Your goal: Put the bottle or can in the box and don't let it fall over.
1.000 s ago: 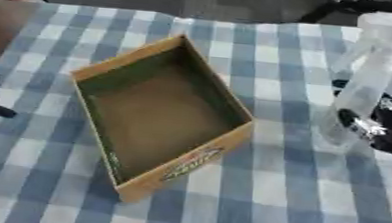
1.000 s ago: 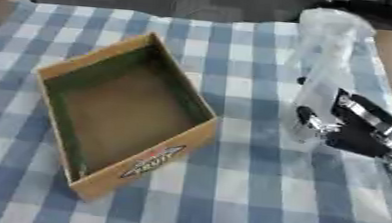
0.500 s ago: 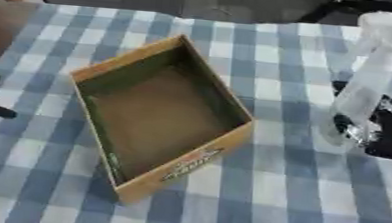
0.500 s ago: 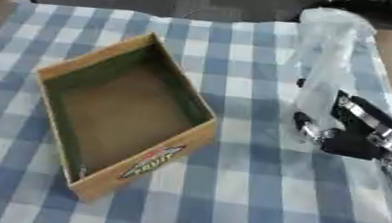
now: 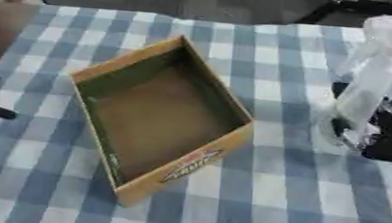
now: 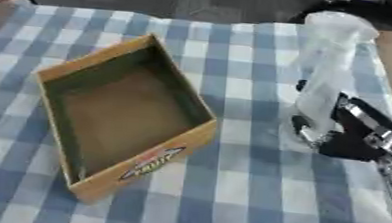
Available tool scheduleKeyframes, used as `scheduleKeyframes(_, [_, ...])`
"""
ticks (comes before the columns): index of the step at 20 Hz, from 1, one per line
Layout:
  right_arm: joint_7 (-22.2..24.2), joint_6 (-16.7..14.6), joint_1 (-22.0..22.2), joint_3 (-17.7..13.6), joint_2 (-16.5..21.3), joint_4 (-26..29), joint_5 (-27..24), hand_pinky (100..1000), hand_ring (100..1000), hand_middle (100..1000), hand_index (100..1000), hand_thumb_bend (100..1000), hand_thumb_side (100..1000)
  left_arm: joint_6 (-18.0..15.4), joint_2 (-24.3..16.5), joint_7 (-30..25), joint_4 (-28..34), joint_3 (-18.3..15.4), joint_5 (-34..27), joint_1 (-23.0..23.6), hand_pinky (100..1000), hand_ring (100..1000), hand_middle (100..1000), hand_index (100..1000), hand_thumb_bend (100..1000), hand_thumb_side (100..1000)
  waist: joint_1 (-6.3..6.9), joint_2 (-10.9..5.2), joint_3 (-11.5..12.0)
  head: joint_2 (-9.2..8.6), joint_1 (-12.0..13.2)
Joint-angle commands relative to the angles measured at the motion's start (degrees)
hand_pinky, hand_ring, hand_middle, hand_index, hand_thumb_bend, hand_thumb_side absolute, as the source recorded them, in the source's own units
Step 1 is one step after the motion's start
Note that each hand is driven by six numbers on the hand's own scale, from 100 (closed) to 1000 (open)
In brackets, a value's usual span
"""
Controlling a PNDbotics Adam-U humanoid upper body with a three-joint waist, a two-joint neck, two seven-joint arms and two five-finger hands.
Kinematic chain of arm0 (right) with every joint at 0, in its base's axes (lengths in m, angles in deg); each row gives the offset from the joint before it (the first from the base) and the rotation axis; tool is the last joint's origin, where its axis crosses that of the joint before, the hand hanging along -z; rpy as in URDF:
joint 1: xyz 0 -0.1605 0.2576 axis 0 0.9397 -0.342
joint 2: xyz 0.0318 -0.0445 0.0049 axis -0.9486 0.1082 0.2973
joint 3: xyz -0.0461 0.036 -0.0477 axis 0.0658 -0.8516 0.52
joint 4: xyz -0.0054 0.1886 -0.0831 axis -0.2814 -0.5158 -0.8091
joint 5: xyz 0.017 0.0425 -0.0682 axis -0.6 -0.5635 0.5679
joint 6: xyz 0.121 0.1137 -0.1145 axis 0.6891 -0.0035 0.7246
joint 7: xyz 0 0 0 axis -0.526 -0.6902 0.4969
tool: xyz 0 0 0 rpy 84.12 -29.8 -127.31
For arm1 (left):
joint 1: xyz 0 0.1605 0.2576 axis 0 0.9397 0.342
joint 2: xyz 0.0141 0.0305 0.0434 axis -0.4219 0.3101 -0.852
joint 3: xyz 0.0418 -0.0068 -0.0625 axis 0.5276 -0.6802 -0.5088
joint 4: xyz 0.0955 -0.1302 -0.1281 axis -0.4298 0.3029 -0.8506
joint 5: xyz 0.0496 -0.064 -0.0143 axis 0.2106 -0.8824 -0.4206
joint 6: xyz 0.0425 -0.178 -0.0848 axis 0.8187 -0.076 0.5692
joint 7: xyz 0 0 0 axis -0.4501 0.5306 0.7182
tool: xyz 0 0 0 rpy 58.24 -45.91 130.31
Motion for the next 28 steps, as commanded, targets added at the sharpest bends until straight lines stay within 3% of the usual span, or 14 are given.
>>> scheduleKeyframes(1, [-0.20,1.00,-0.09,0.00,0.67,0.07,-0.38,979,1000,1000,775,100,242,-0.02,-0.66,-0.25,1.01,-0.49,0.08,-0.30,1000,627,898,965,100,737,0.12,-0.92,0.03,-0.62,0.03])
scheduleKeyframes(7, [-1.31,3.11,-0.12,0.05,0.46,-0.21,-1.59,978,1000,1000,700,100,305,-0.02,-0.64,-0.40,1.01,-0.49,0.11,-0.28,1000,626,896,961,100,734,0.17,-0.86,0.06,-0.58,0.06])
scheduleKeyframes(12, [-2.46,4.47,-0.14,0.05,0.43,0.06,-2.31,981,1000,1000,649,100,285,-0.07,-0.63,-0.52,1.01,-0.52,0.18,-0.26,1000,627,895,959,100,726,0.23,-0.89,0.04,-0.60,0.09])
scheduleKeyframes(20, [-6.20,3.22,-0.22,-0.16,0.58,1.08,-1.63,981,1000,1000,608,100,300,-0.09,-0.62,-0.83,1.02,-0.50,0.20,-0.24,1000,628,893,956,100,722,0.33,-0.83,0.04,-0.70,0.09])
scheduleKeyframes(28, [-9.10,2.53,-0.64,-0.08,1.23,2.48,-0.78,980,1000,1000,511,100,296,-0.05,-0.65,-1.18,0.98,-0.49,0.14,-0.15,1000,629,893,951,100,722,0.32,-0.98,0.01,-0.62,0.09])
